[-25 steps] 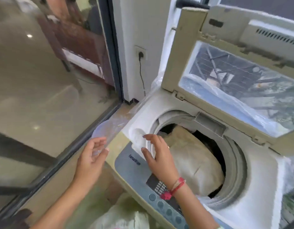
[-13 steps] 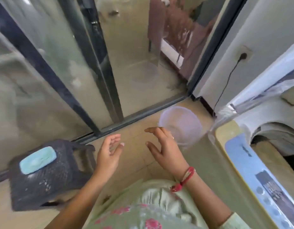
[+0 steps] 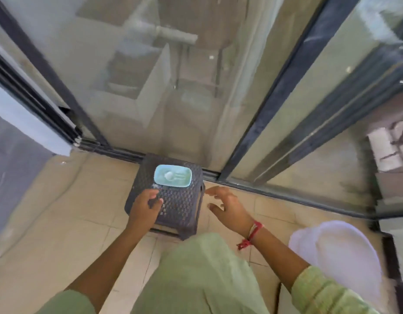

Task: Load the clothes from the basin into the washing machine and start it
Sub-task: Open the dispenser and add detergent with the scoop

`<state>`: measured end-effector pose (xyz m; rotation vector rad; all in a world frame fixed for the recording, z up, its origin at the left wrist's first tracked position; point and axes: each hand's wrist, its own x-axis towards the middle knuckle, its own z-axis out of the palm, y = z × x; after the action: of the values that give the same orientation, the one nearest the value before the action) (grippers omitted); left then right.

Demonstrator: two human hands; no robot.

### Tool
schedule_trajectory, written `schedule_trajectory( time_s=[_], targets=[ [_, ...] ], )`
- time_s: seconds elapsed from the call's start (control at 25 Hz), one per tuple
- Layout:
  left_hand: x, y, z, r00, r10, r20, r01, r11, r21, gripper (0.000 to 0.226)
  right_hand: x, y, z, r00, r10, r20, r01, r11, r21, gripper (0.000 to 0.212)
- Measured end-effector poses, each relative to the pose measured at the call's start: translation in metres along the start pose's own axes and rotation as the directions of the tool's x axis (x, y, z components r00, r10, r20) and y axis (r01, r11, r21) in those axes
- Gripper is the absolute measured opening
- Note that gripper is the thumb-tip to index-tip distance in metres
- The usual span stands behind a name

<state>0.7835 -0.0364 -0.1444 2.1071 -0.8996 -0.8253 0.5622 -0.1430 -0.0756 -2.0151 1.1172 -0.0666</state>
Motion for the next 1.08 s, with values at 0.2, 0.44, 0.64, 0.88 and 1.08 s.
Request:
schedule_trajectory(
  time_s=[0.2, 0.44, 0.64, 0.88, 1.08],
  targets=[
    [0.056, -0.029, 0.01, 0.998, -0.047, -0.043, 0.047, 0.999, -0.012, 0.026, 0.096, 0.014, 0.032, 1.0, -0.003, 0.024, 0.005, 0.996, -0.086, 0.03],
    [0.085, -0.082, 0.054, 0.989, -0.12, -0.091, 0.116, 0.992, -0.046, 0.029, 0.205, 0.061, 0.107, 0.985, -0.055, 0.162, 0.111, 0.925, -0.362, 0.03],
    [0.085, -0.114, 0.081, 0.981, -0.124, -0.146, 0.106, 0.986, -0.127, 0.027, 0.243, 0.087, 0.145, 0.98, -0.104, 0.172, 0.17, 0.883, -0.437, 0.034],
    [0.083, -0.128, 0.101, 0.973, -0.109, -0.205, 0.064, 0.975, -0.213, 0.027, 0.259, 0.092, 0.16, 0.992, -0.085, 0.097, 0.123, 0.853, -0.508, 0.026],
    [0.096, -0.127, 0.103, 0.975, -0.127, -0.181, 0.089, 0.975, -0.204, 0.028, 0.254, 0.089, 0.154, 0.986, -0.167, 0.01, 0.149, 0.852, -0.502, 0.017]
  ],
)
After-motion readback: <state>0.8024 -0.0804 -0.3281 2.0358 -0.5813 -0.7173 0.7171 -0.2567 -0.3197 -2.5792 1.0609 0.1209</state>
